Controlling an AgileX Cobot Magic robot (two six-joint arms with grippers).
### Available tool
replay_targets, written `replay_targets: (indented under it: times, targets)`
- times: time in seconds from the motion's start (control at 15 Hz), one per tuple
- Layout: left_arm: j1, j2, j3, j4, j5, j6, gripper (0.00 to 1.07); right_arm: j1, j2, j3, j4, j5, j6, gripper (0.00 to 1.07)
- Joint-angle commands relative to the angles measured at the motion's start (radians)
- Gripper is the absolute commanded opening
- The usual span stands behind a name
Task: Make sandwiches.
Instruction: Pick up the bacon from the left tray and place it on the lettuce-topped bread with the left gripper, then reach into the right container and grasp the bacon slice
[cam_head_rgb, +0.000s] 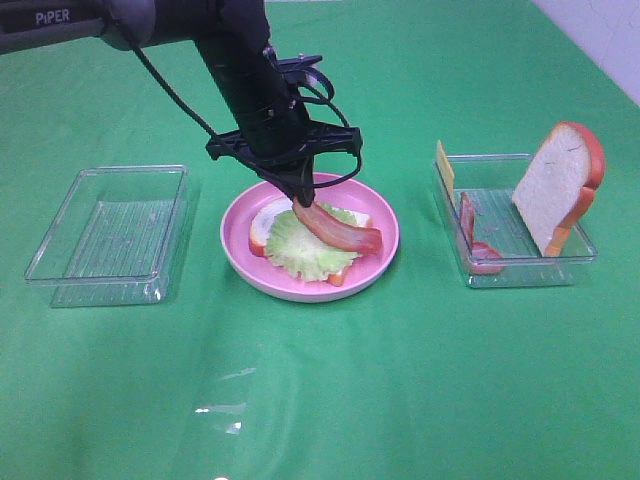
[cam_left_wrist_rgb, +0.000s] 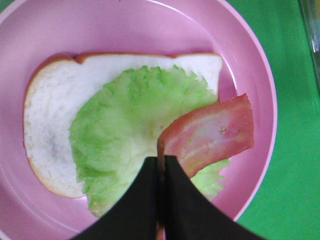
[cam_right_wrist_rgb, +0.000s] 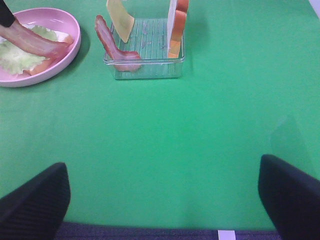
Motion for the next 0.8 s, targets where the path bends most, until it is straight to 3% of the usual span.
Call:
replay_targets:
  times: [0.07,0.4,0.47,0.53,0.67,0.73,0.8]
  targets:
    - [-0.003,0.002,-0.005,0.008,-0.002,-0.002,0.00,-0.005,-0.032,0.001,0.000,-0.002,-0.009,0.97]
    - [-0.003,0.007,-0.005,0.089,-0.002,-0.003,0.00,-0.005,-0.032,0.001,0.000,-0.002,-0.009,0.97]
    - [-0.003,0.007,-0.005,0.091,-0.011,-0.005,0.05,-0.005,-0.032,0.001,0.000,-0.002,-0.009,0.97]
    - [-0.003,0.007,-0.005,0.091,-0.021,-0.001,0.22,-0.005,-0.032,0.001,0.000,-0.002,-0.009,0.97]
    - [-0.003,0.007,-0.005,0.089,-0.035,-0.002,0.91,-0.005,-0.032,0.001,0.000,-0.002,-0.009,0.97]
    - [-0.003,0.007,-0.005,0.088,-0.035,-0.002,1.00,-0.005,-0.032,0.001,0.000,-0.002,-0.009,0.97]
    - [-0.003,0.007,-0.005,0.089,-0.034,-0.002,1.00,-0.005,-0.032,0.001,0.000,-0.002,-0.009,0.97]
